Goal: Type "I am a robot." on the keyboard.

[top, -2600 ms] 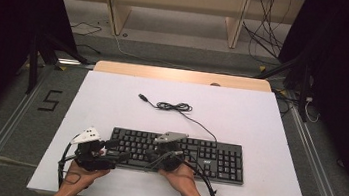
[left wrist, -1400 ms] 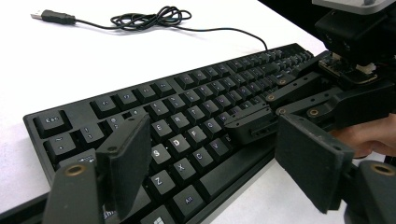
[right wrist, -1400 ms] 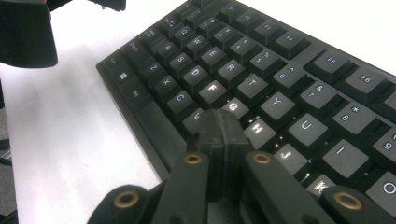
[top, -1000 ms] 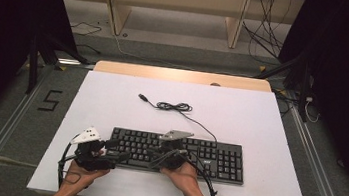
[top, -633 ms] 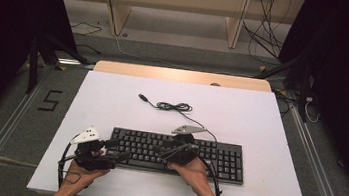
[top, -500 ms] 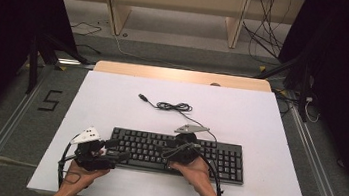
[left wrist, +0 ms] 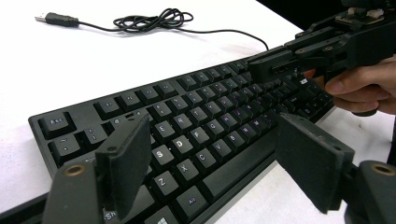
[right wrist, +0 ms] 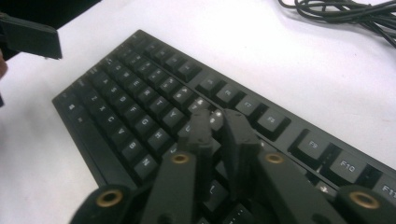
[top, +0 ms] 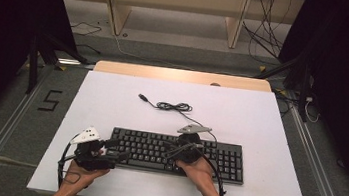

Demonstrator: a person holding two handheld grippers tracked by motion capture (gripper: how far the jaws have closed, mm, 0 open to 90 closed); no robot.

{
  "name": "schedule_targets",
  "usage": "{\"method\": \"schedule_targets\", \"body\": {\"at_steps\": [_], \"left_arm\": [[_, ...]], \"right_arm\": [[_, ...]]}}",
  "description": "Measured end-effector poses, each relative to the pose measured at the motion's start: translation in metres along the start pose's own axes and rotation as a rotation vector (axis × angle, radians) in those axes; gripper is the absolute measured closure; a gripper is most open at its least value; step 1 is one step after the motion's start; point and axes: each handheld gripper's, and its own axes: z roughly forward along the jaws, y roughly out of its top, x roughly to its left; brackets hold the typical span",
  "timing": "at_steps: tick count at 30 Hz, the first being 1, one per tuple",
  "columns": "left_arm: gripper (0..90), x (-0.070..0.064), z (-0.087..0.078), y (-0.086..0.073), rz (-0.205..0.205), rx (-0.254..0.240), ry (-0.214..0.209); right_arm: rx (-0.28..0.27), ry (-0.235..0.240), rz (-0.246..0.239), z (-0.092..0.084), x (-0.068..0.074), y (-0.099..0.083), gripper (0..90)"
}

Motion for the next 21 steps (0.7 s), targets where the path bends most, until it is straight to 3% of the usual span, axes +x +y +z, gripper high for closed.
{"method": "schedule_targets", "body": {"at_steps": [5, 21], "left_arm": [[26.5, 0.0002, -0.0002, 0.0001, 0.0, -0.001, 0.0], [26.5, 0.0002, -0.0002, 0.0001, 0.0, 0.0, 0.001]], "right_arm": [[0.017, -0.02, 0.002, 0.0024, -0.0023, -0.0025, 89.6], [0.051, -0.034, -0.004, 0.0097, -0.0034, -0.0064, 90.0]]}}
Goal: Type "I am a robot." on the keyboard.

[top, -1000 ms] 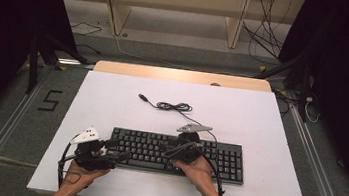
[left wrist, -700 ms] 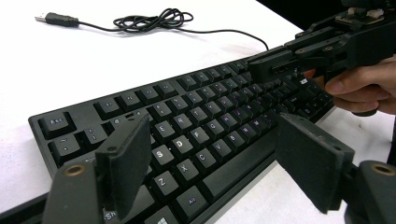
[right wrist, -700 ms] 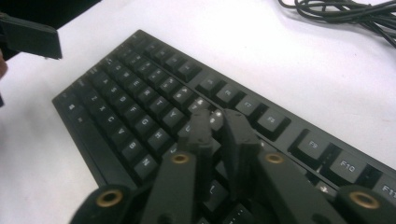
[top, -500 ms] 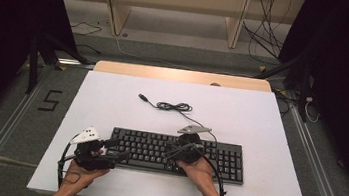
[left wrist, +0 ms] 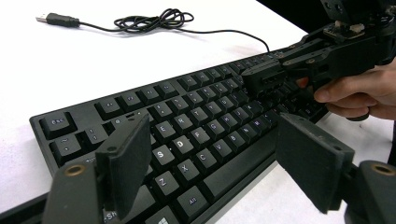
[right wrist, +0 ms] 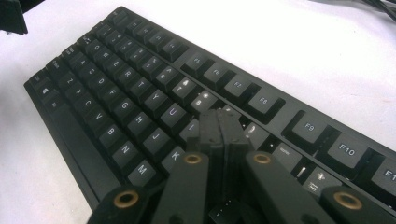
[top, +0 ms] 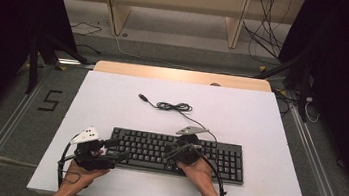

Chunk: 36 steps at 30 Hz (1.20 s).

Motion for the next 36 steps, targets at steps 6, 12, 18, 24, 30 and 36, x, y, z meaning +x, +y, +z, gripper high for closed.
{"method": "schedule_targets", "body": {"at_steps": [6, 12, 18, 24, 30, 36], "left_arm": [[26.6, 0.0, -0.0001, 0.0, 0.0, 0.001, 0.001], [26.5, -0.0001, 0.0002, 0.0, 0.0, 0.001, 0.001], [26.5, 0.0, 0.0002, 0.0, 0.0, 0.002, 0.002], [26.5, 0.0003, 0.0003, -0.0001, -0.001, 0.001, 0.003], [26.6, 0.0009, 0.0001, 0.0, -0.002, 0.001, 0.004], [26.6, 0.0009, -0.0001, 0.0001, 0.002, 0.003, 0.007]], "right_arm": [[0.007, -0.001, 0.001, 0.0014, 0.0002, -0.0006, 90.0], [0.006, 0.0, 0.002, 0.0017, 0.0001, -0.0009, 90.0], [0.008, -0.017, -0.006, 0.0042, 0.002, -0.0035, 90.0], [0.01, -0.021, -0.006, 0.0035, 0.0023, -0.0032, 90.0], [-0.009, -0.008, 0.012, 0.0012, 0.002, -0.0024, 88.2], [-0.017, -0.002, 0.016, -0.0008, 0.0039, -0.0024, 85.2]]}}
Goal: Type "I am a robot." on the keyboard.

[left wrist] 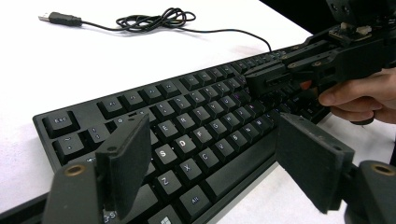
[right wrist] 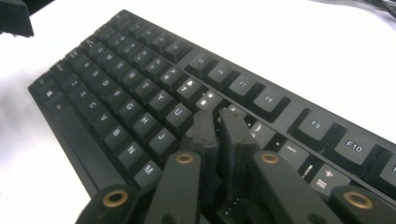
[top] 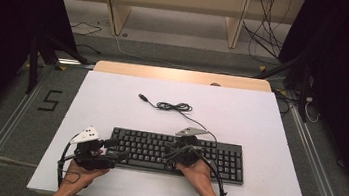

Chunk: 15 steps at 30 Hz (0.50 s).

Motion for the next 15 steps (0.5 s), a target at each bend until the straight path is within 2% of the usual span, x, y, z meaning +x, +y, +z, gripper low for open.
{"method": "schedule_targets", "body": {"at_steps": [7, 15], "left_arm": [[26.8, 0.0, 0.001, 0.0, -0.005, 0.002, 0.003], [27.6, 0.002, 0.002, 0.001, -0.012, 0.006, 0.01]], "right_arm": [[-0.023, 0.021, -0.001, -0.005, 0.002, 0.001, 81.7], [-0.043, 0.048, -0.005, -0.012, 0.004, 0.0, 70.2]]}}
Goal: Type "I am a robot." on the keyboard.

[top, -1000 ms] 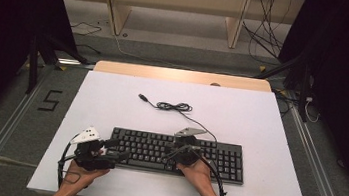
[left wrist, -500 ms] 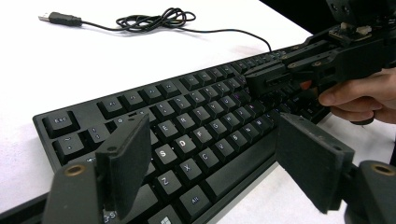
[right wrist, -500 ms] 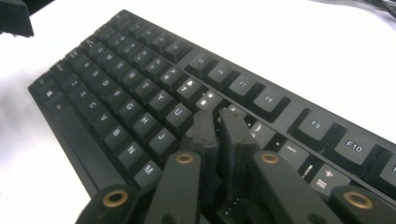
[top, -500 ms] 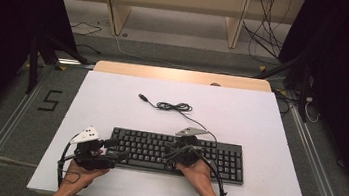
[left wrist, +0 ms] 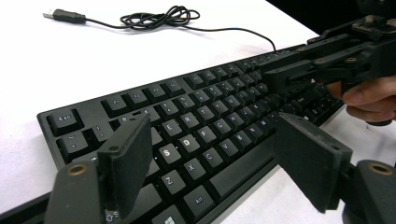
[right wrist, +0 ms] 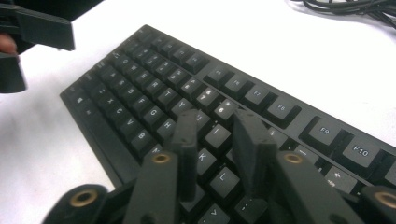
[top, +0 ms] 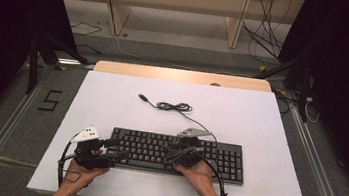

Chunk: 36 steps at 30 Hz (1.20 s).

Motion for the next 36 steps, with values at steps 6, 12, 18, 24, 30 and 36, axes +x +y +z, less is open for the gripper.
{"method": "schedule_targets", "body": {"at_steps": [6, 12, 18, 24, 30, 36], "left_arm": [[29.6, 0.001, 0.002, 0.001, -0.01, 0.001, 0.009], [35.5, 0.001, 0.008, 0.003, -0.011, 0.022, 0.017], [43.4, 0.0, 0.014, 0.006, -0.018, 0.032, 0.023], [52.3, 0.001, 0.019, 0.01, -0.01, 0.042, 0.018], [60.0, -0.001, 0.027, 0.014, 0.001, 0.055, 0.013], [67.7, -0.002, 0.038, 0.018, 0.022, 0.085, 0.006]], "right_arm": [[-0.007, 0.014, 0.006, -0.004, 0.0, -0.001, 59.3], [-0.022, 0.028, 0.01, -0.011, 0.0, -0.002, 52.9], [-0.032, 0.038, 0.0, -0.015, 0.002, -0.004, 48.4], [-0.032, 0.048, -0.021, -0.019, 0.006, -0.01, 43.5], [-0.053, 0.06, -0.028, -0.026, 0.008, -0.014, 39.7], [-0.067, 0.067, -0.031, -0.033, 0.008, -0.019, 37.5]]}}
